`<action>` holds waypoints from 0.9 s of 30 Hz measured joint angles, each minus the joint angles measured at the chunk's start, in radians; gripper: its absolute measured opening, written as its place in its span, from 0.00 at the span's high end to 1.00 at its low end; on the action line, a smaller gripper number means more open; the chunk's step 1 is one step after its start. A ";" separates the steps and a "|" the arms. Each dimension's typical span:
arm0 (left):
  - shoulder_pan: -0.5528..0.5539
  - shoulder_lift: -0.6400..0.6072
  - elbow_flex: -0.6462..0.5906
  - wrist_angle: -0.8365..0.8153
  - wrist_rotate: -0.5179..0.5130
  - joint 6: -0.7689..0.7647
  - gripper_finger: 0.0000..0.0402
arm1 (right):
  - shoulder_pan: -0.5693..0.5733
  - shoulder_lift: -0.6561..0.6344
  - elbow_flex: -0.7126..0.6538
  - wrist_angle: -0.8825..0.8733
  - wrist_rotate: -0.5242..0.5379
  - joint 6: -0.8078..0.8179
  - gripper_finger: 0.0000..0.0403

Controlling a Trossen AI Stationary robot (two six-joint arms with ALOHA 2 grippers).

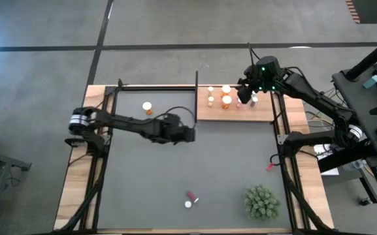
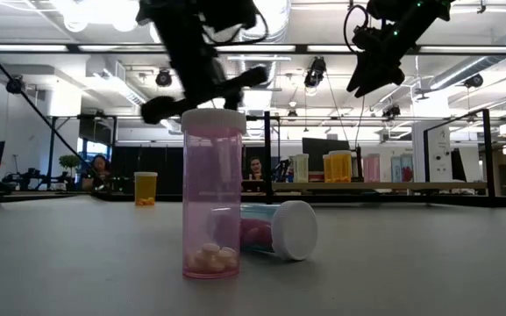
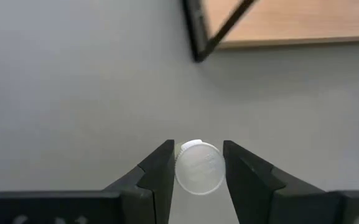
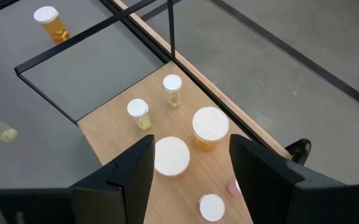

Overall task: Pick and place medicine bottles onto shelf by color
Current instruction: Put the yellow medicine bottle on the shelf aligned with the other yellow medicine bottle

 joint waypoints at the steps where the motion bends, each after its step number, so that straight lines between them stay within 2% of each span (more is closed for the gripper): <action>1: 0.009 0.020 0.031 -0.002 0.001 0.033 0.72 | 0.000 0.000 0.000 -0.002 0.000 0.000 0.51; 6: 0.046 0.092 0.162 0.011 0.014 0.179 0.72 | 0.000 0.001 0.000 -0.005 0.000 -0.005 0.51; 10: 0.057 0.142 0.219 0.009 0.054 0.227 0.72 | 0.000 0.001 0.000 -0.006 0.000 -0.014 0.51; 27: 0.059 0.256 0.233 -0.002 0.112 0.220 0.72 | 0.000 0.001 -0.046 -0.005 0.000 -0.018 0.51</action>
